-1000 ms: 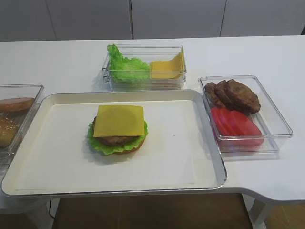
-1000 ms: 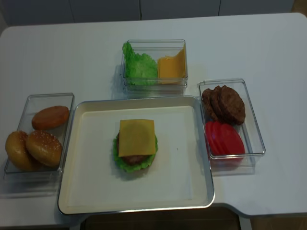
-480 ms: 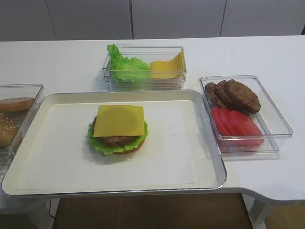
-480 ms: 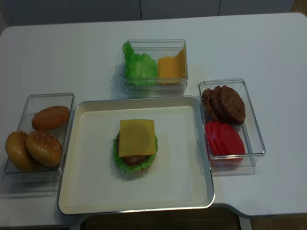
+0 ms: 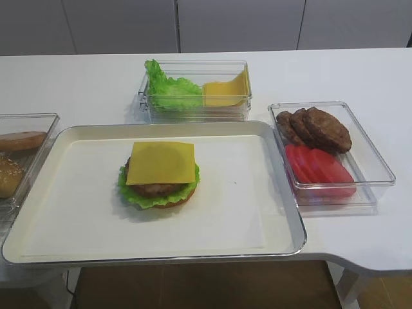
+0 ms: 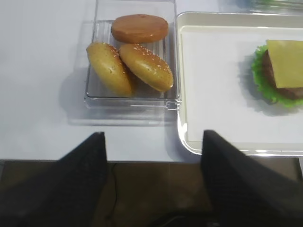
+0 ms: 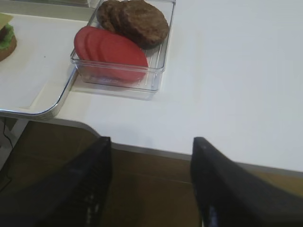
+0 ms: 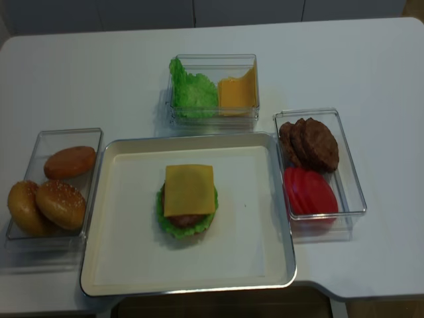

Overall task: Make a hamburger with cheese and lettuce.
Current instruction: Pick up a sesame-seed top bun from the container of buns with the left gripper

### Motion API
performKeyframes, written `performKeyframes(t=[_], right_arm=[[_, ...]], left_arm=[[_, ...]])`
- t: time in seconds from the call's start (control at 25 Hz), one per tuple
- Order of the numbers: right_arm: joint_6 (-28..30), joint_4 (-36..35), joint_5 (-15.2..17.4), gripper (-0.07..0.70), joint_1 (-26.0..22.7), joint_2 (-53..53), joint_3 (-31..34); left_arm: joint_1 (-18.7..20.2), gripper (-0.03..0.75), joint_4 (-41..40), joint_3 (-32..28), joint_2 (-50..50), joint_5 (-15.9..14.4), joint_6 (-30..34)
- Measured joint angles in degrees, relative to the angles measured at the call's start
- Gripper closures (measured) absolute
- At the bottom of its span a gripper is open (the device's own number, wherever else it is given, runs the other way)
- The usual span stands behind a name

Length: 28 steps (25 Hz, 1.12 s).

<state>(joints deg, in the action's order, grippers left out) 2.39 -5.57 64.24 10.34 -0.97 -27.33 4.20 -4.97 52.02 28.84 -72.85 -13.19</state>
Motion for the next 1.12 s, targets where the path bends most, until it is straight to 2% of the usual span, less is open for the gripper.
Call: performKeyframes(t=[0.2, 0.52, 0.64, 0.88, 0.96, 1.12], right_arm=[[0.0, 0.0, 0.0, 0.205, 0.0, 0.0, 0.0], [0.0, 0.0, 0.0, 0.205, 0.0, 0.0, 0.0], [0.0, 0.0, 0.0, 0.205, 0.0, 0.0, 0.0], [0.0, 0.0, 0.0, 0.205, 0.0, 0.0, 0.0], [0.0, 0.0, 0.0, 0.205, 0.0, 0.0, 0.0], [0.0, 0.0, 0.0, 0.205, 0.0, 0.0, 0.0]], left_arm=[[0.0, 0.248, -0.38, 2.21, 9.76, 0.11, -2.39], [-0.75, 0.248, 1.02, 9.88, 21.2, 0.22, -3.52], [-3.94, 0.248, 1.94, 11.34, 24.77, 0.55, -3.49], [-16.75, 0.248, 10.32, 11.55, 31.99, 0.75, 2.66], [-19.92, 0.248, 11.64, 11.55, 33.67, 0.85, 4.54], [-21.11, 0.248, 12.27, 11.55, 38.05, 0.98, 6.02]])
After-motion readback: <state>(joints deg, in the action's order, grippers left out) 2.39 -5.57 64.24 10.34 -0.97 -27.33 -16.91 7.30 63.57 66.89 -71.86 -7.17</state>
